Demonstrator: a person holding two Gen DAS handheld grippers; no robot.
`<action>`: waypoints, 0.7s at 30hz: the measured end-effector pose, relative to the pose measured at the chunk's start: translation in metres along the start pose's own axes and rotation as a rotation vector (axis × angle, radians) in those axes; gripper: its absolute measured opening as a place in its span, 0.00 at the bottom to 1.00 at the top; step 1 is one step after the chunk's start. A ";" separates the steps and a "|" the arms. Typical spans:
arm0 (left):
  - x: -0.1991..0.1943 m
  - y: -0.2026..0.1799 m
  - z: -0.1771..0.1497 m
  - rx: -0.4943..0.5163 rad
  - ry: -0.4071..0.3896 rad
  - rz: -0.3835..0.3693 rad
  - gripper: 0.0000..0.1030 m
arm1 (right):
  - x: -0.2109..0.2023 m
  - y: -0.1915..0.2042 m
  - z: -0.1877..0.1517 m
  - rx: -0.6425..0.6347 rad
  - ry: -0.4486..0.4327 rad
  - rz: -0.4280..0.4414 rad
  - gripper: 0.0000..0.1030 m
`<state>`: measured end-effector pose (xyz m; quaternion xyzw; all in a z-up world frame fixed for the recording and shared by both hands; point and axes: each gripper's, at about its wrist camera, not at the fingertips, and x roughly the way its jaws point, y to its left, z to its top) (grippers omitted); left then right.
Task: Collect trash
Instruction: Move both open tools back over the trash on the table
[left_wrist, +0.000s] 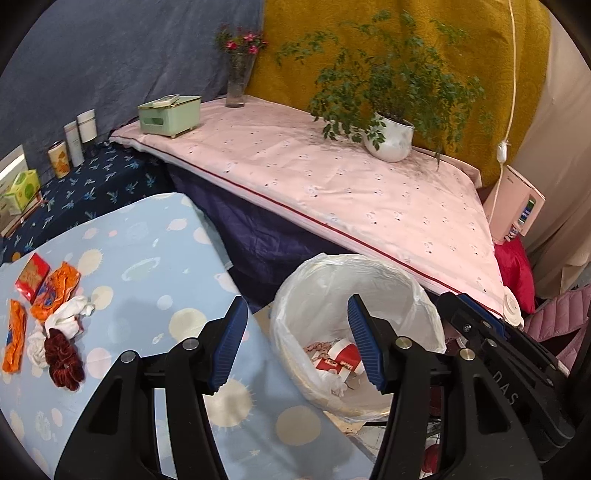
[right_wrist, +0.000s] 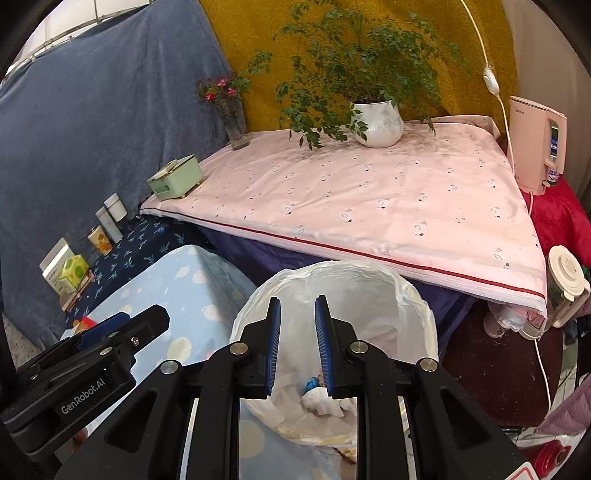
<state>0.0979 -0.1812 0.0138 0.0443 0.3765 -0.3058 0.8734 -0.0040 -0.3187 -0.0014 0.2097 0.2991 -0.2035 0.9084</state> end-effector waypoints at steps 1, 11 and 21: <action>-0.001 0.006 -0.001 -0.012 0.000 0.006 0.52 | 0.000 0.004 -0.001 -0.007 0.001 0.002 0.21; -0.013 0.065 -0.016 -0.116 -0.009 0.092 0.58 | 0.009 0.051 -0.013 -0.090 0.032 0.047 0.24; -0.026 0.135 -0.034 -0.226 -0.012 0.177 0.60 | 0.020 0.110 -0.029 -0.188 0.072 0.107 0.27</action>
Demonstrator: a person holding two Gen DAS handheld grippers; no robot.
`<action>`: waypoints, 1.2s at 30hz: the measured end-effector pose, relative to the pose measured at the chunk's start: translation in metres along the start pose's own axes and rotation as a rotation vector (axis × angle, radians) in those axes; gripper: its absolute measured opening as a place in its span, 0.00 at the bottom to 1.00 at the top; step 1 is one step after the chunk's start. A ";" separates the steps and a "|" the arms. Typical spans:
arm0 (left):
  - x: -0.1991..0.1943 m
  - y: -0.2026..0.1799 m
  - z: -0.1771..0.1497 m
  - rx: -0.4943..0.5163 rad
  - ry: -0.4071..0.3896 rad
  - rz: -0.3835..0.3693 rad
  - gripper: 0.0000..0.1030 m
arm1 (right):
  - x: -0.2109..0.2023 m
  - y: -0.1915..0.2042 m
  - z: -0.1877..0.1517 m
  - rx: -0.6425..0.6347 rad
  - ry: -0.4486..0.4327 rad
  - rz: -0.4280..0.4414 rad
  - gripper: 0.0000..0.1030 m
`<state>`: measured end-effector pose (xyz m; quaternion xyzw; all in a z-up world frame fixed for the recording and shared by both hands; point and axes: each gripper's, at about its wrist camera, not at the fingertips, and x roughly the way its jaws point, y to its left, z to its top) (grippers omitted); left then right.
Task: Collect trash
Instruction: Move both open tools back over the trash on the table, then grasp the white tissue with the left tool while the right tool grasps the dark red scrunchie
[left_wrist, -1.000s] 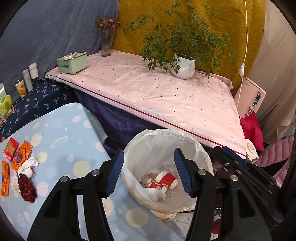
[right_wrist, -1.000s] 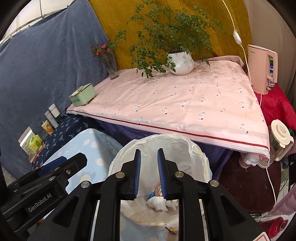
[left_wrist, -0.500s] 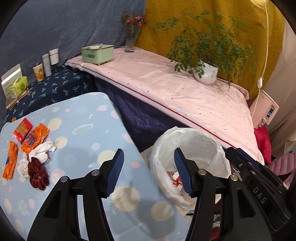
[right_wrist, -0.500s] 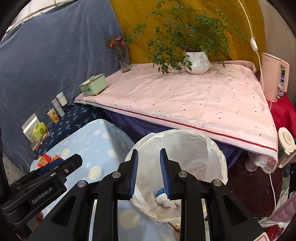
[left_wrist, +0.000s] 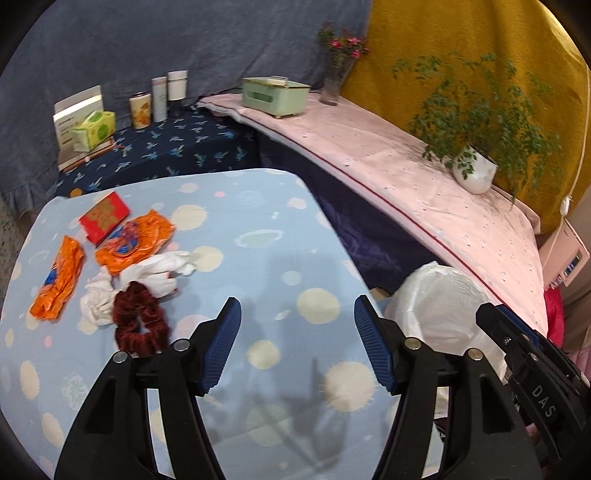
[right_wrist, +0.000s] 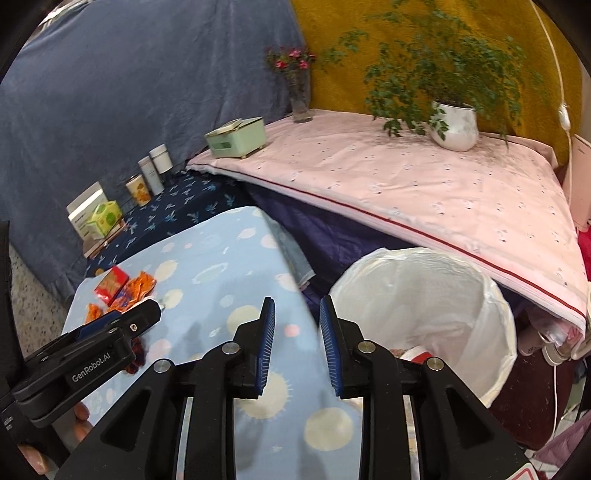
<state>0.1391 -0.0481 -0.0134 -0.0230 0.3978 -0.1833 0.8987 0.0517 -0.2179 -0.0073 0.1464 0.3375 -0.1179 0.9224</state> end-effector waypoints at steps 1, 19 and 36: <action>0.000 0.007 -0.001 -0.009 0.000 0.007 0.61 | 0.002 0.007 -0.001 -0.009 0.004 0.007 0.28; -0.001 0.140 -0.015 -0.210 0.020 0.132 0.65 | 0.034 0.121 -0.027 -0.195 0.092 0.130 0.34; 0.029 0.229 -0.029 -0.357 0.091 0.189 0.66 | 0.091 0.207 -0.060 -0.309 0.206 0.212 0.35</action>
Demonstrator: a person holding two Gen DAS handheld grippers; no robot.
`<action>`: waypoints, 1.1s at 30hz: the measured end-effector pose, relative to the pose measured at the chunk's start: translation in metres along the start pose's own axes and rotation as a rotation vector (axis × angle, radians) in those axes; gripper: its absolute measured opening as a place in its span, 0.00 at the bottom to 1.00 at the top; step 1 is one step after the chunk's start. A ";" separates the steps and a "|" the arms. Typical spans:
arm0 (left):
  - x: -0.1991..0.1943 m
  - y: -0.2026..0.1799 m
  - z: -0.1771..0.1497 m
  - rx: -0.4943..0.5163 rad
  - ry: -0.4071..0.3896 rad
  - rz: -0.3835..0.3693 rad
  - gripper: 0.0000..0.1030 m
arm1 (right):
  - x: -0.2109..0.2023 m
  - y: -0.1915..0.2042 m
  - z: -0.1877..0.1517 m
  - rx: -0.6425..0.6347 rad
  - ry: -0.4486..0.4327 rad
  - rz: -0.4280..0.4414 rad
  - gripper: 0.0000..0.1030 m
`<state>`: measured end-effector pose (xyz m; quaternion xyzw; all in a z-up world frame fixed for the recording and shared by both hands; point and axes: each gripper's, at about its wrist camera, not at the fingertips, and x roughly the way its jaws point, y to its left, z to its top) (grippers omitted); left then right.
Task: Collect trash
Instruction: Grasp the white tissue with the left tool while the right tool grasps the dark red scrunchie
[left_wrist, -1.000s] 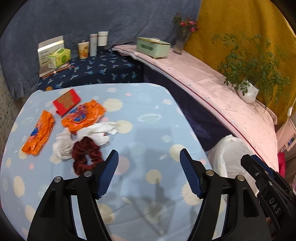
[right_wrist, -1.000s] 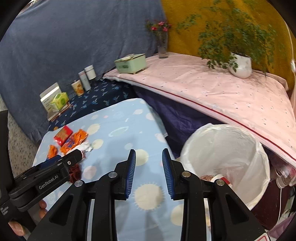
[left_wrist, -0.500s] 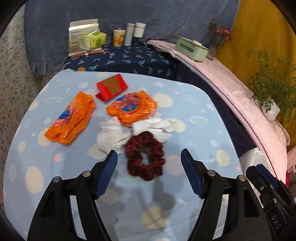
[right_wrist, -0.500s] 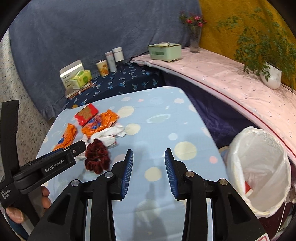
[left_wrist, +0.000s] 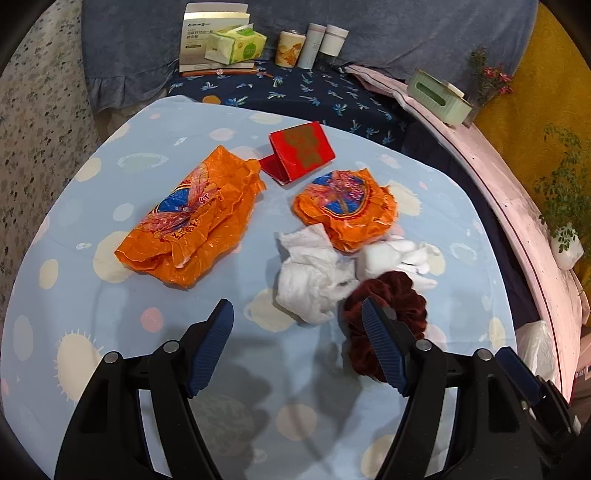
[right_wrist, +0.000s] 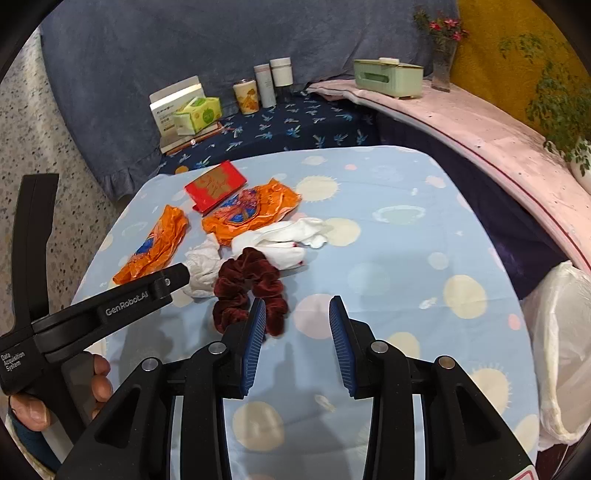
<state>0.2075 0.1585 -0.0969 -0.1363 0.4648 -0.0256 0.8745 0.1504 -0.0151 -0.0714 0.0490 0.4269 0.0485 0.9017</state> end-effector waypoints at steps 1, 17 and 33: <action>0.003 0.001 0.002 -0.002 0.005 -0.001 0.66 | 0.004 0.002 0.001 -0.003 0.005 0.004 0.36; 0.042 0.008 0.011 -0.023 0.071 -0.050 0.49 | 0.067 0.015 0.000 -0.013 0.102 0.012 0.40; 0.000 -0.021 0.004 0.030 0.020 -0.121 0.18 | 0.022 -0.011 0.005 0.050 0.029 0.046 0.11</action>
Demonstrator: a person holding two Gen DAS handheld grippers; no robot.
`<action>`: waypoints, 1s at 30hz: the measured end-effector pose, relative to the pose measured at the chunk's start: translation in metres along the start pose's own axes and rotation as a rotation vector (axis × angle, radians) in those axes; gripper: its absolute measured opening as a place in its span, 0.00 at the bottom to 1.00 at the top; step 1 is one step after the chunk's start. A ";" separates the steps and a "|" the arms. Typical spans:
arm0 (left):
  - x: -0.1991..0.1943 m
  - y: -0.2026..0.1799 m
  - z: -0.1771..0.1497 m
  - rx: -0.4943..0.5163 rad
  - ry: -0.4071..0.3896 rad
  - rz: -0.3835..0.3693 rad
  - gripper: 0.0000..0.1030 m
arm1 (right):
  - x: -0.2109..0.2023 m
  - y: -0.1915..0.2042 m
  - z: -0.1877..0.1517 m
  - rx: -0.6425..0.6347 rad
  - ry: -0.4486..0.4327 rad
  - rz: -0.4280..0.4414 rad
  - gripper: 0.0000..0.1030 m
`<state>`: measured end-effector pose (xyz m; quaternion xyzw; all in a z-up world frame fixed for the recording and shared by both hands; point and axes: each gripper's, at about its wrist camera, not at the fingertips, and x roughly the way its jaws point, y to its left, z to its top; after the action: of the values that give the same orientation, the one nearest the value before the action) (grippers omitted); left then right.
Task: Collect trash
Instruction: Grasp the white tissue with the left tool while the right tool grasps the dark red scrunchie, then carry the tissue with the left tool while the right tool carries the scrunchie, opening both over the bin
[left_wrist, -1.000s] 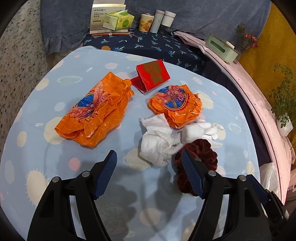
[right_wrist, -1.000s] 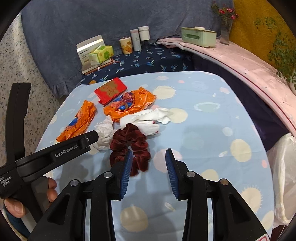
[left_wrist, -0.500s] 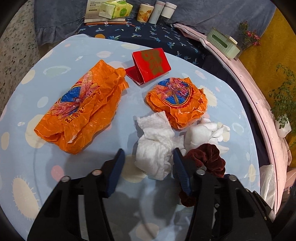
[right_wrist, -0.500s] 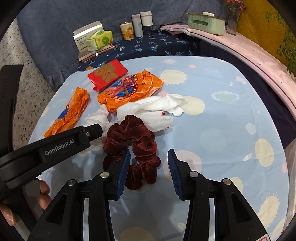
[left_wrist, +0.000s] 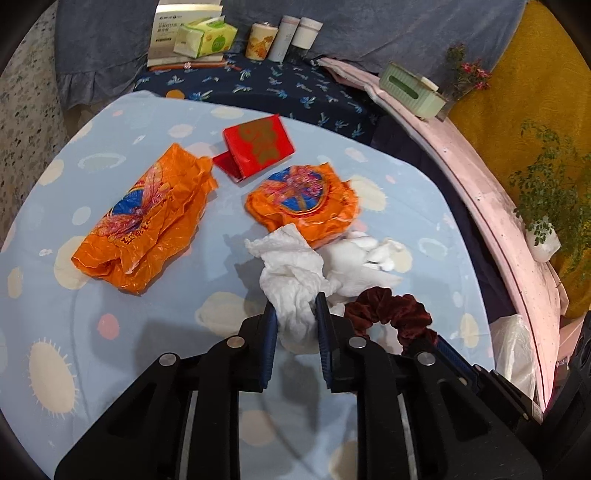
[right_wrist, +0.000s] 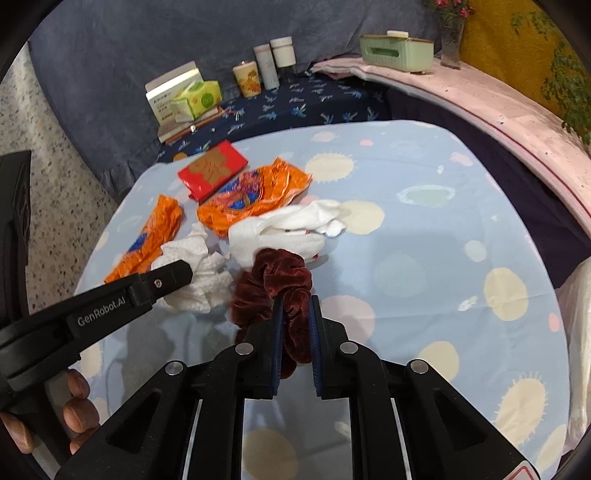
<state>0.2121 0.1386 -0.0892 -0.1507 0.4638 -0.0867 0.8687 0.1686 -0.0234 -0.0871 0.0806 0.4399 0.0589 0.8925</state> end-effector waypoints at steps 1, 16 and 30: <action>-0.005 -0.005 -0.001 0.007 -0.007 -0.004 0.18 | -0.007 -0.003 0.002 0.006 -0.014 0.002 0.11; -0.062 -0.109 -0.013 0.167 -0.082 -0.081 0.18 | -0.119 -0.060 0.014 0.094 -0.228 -0.029 0.10; -0.075 -0.227 -0.052 0.371 -0.081 -0.174 0.19 | -0.181 -0.148 -0.003 0.228 -0.337 -0.124 0.10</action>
<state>0.1246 -0.0621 0.0196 -0.0313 0.3900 -0.2393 0.8886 0.0618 -0.1999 0.0226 0.1628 0.2922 -0.0605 0.9405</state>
